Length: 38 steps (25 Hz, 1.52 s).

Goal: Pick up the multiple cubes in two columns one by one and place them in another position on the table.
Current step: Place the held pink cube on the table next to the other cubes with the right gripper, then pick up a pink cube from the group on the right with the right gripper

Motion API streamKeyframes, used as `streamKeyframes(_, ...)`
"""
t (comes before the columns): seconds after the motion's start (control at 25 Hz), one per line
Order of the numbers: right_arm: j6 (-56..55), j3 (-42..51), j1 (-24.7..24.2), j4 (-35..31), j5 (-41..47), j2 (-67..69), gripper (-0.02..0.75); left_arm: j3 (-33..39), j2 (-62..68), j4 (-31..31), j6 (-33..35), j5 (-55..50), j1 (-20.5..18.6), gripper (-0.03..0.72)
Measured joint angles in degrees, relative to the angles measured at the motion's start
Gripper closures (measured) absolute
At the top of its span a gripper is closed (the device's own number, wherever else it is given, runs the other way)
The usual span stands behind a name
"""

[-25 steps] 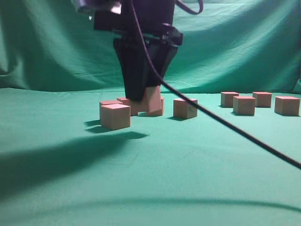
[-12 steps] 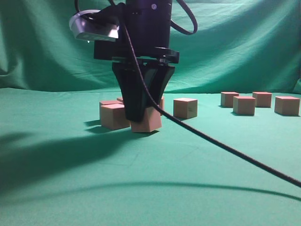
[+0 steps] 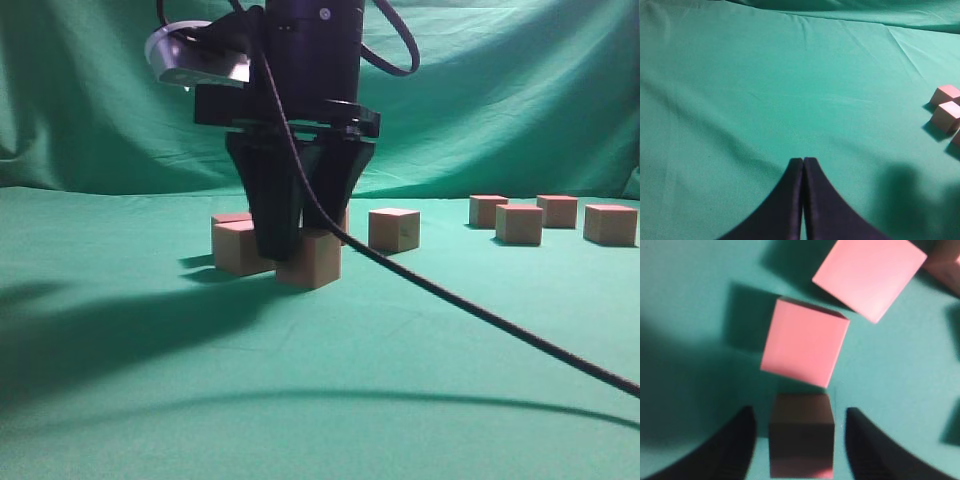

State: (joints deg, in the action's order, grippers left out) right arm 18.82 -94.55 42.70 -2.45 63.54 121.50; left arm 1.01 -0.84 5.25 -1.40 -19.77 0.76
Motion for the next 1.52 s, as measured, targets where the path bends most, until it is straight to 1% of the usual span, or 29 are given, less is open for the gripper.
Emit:
streamKeyframes(0.12, -2.08, -0.67, 0.00, 0.00, 1.72, 0.00, 0.206, 0.00, 0.00, 0.00, 0.00, 0.00, 0.00, 0.688)
streamKeyframes(0.2, -4.03, -2.74, 0.00, 0.00, 4.34, 0.00, 0.143, 0.00, 0.00, 0.00, 0.00, 0.00, 0.00, 0.688)
streamKeyframes(0.32, -5.95, -7.54, 0.00, 0.78, 6.06, 0.00, 0.154, 0.00, 0.00, 0.00, 0.00, 0.00, 0.00, 0.688)
streamKeyframes(0.4, -8.49, -10.15, 0.00, 2.84, 6.21, -0.40, 0.154, 0.00, 0.00, 0.00, 0.00, 0.00, 0.00, 0.688)
streamKeyframes(0.48, -11.02, -11.80, 0.00, 6.59, 6.49, -1.42, 0.154, 0.00, 0.00, 0.00, 0.00, 0.00, 0.00, 0.688)
streamKeyframes(0.56, -14.25, -12.18, 0.00, 12.46, 6.86, -3.50, 0.154, 0.00, 0.00, 0.00, 0.00, 0.00, 0.00, 0.688)
streamKeyframes(0.64, -18.21, -12.23, -0.83, 16.63, 6.99, -5.65, 0.154, 0.00, 0.00, 0.00, 0.00, 0.00, 0.00, 0.688)
streamKeyframes(0.68, -20.22, -12.23, -1.87, 17.67, 7.06, -6.79, 0.154, 0.00, 0.00, 0.00, 0.00, 0.00, 0.00, 0.688)
streamKeyframes(0.72, -22.15, -12.23, -3.30, 18.01, 7.06, -7.83, 0.196, 0.00, 0.00, 0.00, 0.00, 0.00, 0.00, 0.688)
streamKeyframes(0.8, -25.47, -12.32, -6.79, 17.96, 7.20, -9.18, 0.196, 0.00, 0.00, 0.00, 0.00, 0.00, 0.00, 0.688)
streamKeyframes(0.88, -27.69, -12.44, -11.36, 16.94, 7.35, -9.81, 0.196, 0.00, 0.00, 0.00, 0.00, 0.00, 0.00, 0.688)
streamKeyframes(1.04, -28.26, -12.44, -20.03, 11.82, 7.41, -8.87, 0.196, 0.00, 0.00, 0.00, 0.00, 0.00, 0.00, 0.688)
streamKeyframes(1.16, -28.26, -12.19, -24.62, 9.49, 7.41, -6.13, 0.196, 0.00, 0.00, 0.00, 0.00, 0.00, 0.00, 0.688)
streamKeyframes(1.32, -28.26, -12.04, -27.72, 6.31, 7.41, -0.85, 0.196, 0.00, 0.00, 0.00, 0.00, 0.00, 0.00, 0.688)
streamKeyframes(1.52, -28.26, -11.63, -27.99, 4.36, 6.60, 3.66, 0.196, 0.00, 0.00, 0.00, 0.00, 0.00, 0.00, 0.688)
